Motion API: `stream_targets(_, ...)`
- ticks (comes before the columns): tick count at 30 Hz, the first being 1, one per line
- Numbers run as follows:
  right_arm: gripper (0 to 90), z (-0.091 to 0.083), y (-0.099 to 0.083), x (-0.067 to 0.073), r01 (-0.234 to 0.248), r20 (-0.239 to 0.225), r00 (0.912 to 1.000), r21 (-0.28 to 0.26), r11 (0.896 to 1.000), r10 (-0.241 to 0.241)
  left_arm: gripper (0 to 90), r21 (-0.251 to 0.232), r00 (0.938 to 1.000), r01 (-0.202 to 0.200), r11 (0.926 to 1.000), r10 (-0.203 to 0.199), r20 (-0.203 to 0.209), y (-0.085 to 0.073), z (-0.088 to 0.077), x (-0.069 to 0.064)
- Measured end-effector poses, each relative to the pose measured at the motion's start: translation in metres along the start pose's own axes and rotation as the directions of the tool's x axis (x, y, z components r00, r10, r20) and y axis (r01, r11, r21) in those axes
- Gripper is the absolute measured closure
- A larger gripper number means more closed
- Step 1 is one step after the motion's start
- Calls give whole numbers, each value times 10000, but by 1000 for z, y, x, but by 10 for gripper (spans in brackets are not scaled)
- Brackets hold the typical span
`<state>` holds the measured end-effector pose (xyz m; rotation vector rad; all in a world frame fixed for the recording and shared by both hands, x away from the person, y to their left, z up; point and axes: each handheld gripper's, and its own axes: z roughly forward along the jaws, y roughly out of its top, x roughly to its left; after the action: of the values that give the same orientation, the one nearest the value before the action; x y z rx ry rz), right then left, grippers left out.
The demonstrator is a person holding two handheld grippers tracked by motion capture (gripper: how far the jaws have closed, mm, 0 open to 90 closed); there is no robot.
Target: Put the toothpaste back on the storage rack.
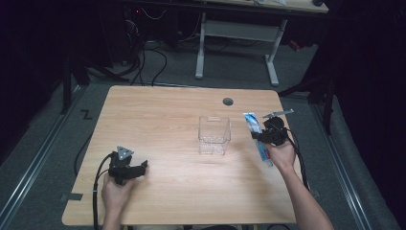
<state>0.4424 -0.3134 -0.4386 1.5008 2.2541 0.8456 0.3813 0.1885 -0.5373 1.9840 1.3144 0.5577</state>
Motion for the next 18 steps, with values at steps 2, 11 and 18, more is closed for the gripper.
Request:
stream_targets(2,696,-3,0,3,69,-147,9999,-172,9998,-71,219,16,10000,-19,10000,19,-2,0,0,0)
stream_targets(11,696,-19,0,14,317,-443,9984,-845,9959,-356,219,9,10000,-12,10000,12,-5,0,0,0)
stream_targets(18,696,-29,4,23,652,-463,9964,-1102,9918,-706,219,8,10000,-10,10000,10,-6,0,0,0)
